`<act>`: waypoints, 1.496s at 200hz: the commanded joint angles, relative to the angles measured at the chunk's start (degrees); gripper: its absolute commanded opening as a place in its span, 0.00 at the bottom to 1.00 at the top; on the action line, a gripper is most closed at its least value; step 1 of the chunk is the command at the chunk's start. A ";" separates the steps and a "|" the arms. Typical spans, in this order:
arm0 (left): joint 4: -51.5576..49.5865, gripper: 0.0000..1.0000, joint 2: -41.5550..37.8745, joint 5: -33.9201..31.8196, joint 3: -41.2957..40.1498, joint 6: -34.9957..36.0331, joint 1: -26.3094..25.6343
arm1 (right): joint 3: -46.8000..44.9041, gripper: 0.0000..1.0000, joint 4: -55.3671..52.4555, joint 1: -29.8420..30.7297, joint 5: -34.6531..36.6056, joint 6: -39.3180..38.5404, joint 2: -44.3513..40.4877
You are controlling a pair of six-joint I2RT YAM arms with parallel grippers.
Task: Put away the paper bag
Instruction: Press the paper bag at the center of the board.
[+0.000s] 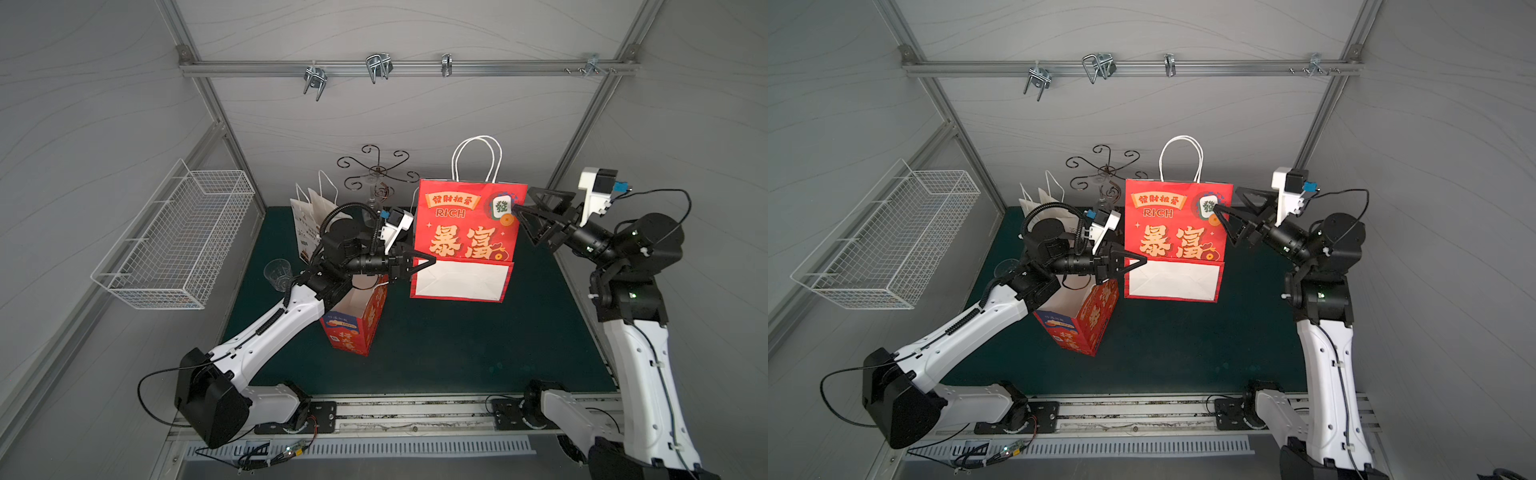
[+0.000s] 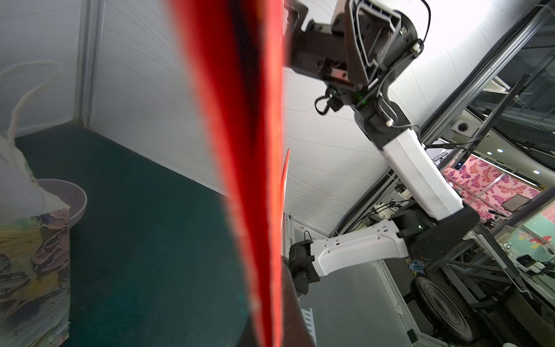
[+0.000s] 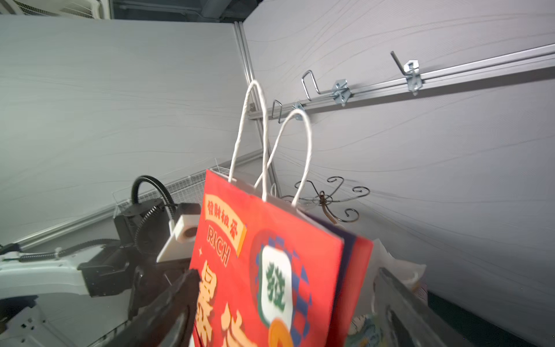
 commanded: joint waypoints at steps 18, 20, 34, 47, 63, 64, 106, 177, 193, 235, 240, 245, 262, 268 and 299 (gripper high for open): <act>6.76 0.00 -1.79 -4.24 3.29 2.76 -0.21 | -4.96 0.93 -22.10 0.26 2.39 -13.06 -8.21; 6.91 0.00 -1.75 -4.37 3.34 2.78 -0.22 | -5.26 0.93 -22.65 0.26 2.58 -13.28 -8.56; 8.19 0.00 -1.82 -5.00 3.71 2.62 -0.23 | -7.23 0.94 -24.96 0.26 3.67 -14.25 -10.69; 9.05 0.00 -1.93 -4.88 4.05 2.30 -0.29 | -9.21 0.96 -25.99 0.18 4.15 -14.71 -11.96; 9.32 0.00 -2.00 -4.14 4.67 1.98 -0.30 | -11.00 0.96 -26.49 0.17 4.25 -14.58 -11.97; 9.33 0.00 -2.03 -4.09 4.68 2.00 -0.30 | -11.06 0.96 -26.51 0.17 4.17 -14.64 -11.91; 12.99 0.00 -1.94 -1.06 4.78 -1.25 -0.41 | -9.08 0.96 -25.50 0.17 -7.49 -11.31 -6.47; 14.09 0.00 -0.32 1.71 4.59 -6.99 -1.70 | -8.26 0.65 -0.25 1.77 -17.71 4.68 -2.23; 13.82 0.00 -0.07 1.69 4.66 -7.60 -1.87 | -7.96 0.56 2.34 2.15 -17.48 5.63 -1.32; 11.56 0.00 0.05 -0.51 4.51 -7.34 -2.37 | -8.44 0.26 6.58 2.46 -17.80 7.04 -0.79; 11.53 0.00 0.06 -0.82 4.43 -7.21 -2.41 | -8.53 0.21 7.12 2.46 -17.88 7.33 -0.86; 11.52 0.00 0.05 -1.03 4.32 -7.12 -2.37 | -8.64 0.15 7.58 2.46 -17.84 7.52 -0.94; 9.53 0.01 0.05 -1.79 3.72 -7.20 -2.34 | -8.67 0.00 7.95 2.48 -17.80 7.56 -1.38; 9.49 0.06 0.12 -1.90 3.56 -7.44 -2.34 | -8.59 0.00 7.77 2.48 -17.80 7.42 -1.55; 12.01 0.29 0.84 -2.70 4.65 -9.81 -2.40 | -8.15 0.00 1.83 2.55 -18.57 3.54 -2.24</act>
